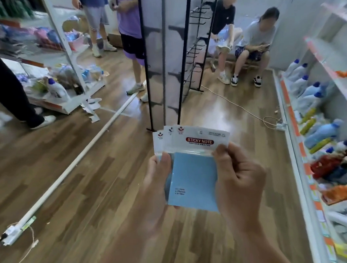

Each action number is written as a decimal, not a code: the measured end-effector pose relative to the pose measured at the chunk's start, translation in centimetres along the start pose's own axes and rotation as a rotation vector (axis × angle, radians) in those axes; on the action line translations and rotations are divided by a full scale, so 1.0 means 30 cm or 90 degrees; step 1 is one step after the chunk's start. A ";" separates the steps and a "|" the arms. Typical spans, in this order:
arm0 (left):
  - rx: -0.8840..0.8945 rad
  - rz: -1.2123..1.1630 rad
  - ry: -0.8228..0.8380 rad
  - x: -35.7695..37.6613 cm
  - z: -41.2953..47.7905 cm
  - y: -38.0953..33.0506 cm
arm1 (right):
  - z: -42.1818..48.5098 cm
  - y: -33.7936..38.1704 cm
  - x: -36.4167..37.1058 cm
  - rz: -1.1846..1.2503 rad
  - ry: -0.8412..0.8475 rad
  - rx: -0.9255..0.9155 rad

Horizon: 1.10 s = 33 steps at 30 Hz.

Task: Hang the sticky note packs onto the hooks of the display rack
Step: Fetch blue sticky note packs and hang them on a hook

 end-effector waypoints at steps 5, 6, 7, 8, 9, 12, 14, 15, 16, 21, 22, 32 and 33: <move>0.024 0.022 0.009 0.119 0.297 -0.037 | 0.285 -0.121 0.121 0.032 0.003 0.037; 0.030 0.017 0.008 0.150 0.364 -0.042 | 0.353 -0.146 0.145 0.040 0.008 0.041; 0.035 0.015 0.005 0.185 0.430 -0.048 | 0.426 -0.169 0.167 0.050 0.014 0.040; 0.039 0.014 -0.002 0.219 0.499 -0.054 | 0.501 -0.194 0.188 0.058 0.018 0.035; 0.040 0.012 -0.011 0.256 0.564 -0.065 | 0.578 -0.217 0.208 0.063 0.021 0.030; 0.048 0.006 -0.031 0.370 0.765 -0.107 | 0.815 -0.279 0.270 0.072 0.045 0.025; 0.055 0.002 -0.039 0.439 0.897 -0.140 | 0.966 -0.311 0.319 0.083 0.063 0.027; 0.057 0.002 -0.047 0.471 0.962 -0.155 | 1.036 -0.330 0.344 0.088 0.070 0.030; 0.060 0.004 -0.057 0.499 1.024 -0.170 | 1.103 -0.349 0.369 0.092 0.073 0.034; 0.059 0.005 -0.089 0.609 1.336 -0.235 | 1.410 -0.462 0.506 0.090 0.094 0.066; 0.059 0.004 -0.095 0.630 1.403 -0.250 | 1.472 -0.491 0.539 0.085 0.097 0.061; 0.093 -0.031 -0.130 0.806 2.109 -0.423 | 2.140 -0.684 0.917 0.029 0.121 -0.042; 0.090 -0.042 -0.126 0.826 2.179 -0.451 | 2.214 -0.696 0.954 0.026 0.116 -0.051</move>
Point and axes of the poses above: each hand's wrist, its own z-axis towards the middle knuckle, its own x-axis out of the palm, y = z × x, the point moved 2 cm from there along z, towards the middle knuckle, and after that the axes turned 9 degrees about -y, right-handed, at the moved point
